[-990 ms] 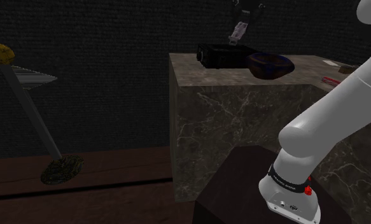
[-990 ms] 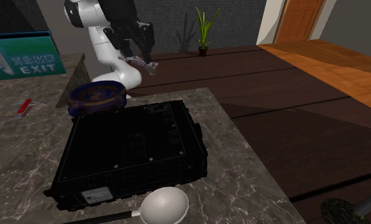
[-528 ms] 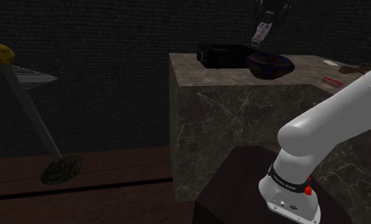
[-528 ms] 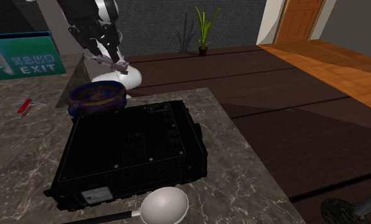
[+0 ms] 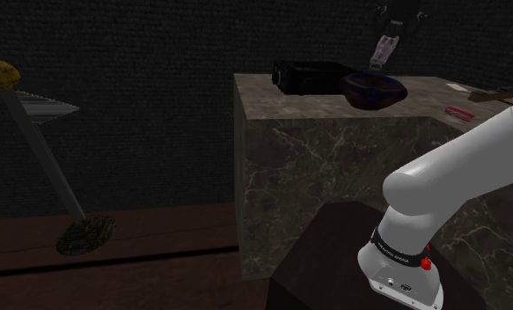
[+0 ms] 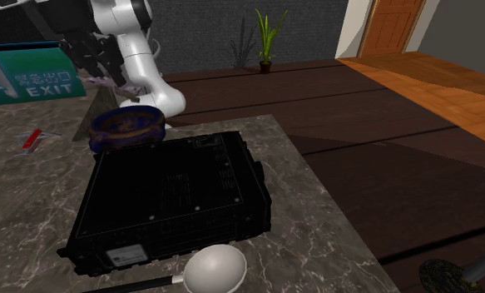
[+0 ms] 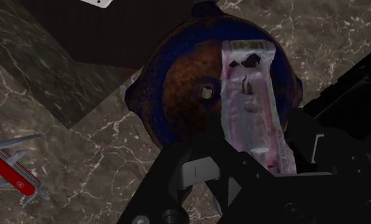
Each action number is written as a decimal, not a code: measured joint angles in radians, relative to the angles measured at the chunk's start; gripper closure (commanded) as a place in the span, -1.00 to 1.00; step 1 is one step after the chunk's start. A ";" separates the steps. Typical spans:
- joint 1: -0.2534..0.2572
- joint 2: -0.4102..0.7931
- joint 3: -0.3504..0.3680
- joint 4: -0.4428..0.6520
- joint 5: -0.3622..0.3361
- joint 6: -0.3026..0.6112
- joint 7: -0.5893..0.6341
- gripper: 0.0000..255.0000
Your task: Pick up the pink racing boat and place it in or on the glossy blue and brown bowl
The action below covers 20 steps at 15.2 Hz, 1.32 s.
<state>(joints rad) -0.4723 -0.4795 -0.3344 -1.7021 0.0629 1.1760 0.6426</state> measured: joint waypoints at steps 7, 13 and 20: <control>-0.011 -0.052 0.005 -0.149 -0.015 0.097 -0.008 1.00; -0.019 -0.089 0.007 -0.254 -0.026 0.166 -0.014 1.00; -0.020 -0.092 0.007 -0.261 -0.027 0.170 -0.014 -1.00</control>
<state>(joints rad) -0.4922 -0.5716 -0.3278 -1.9627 0.0356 1.3463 0.6284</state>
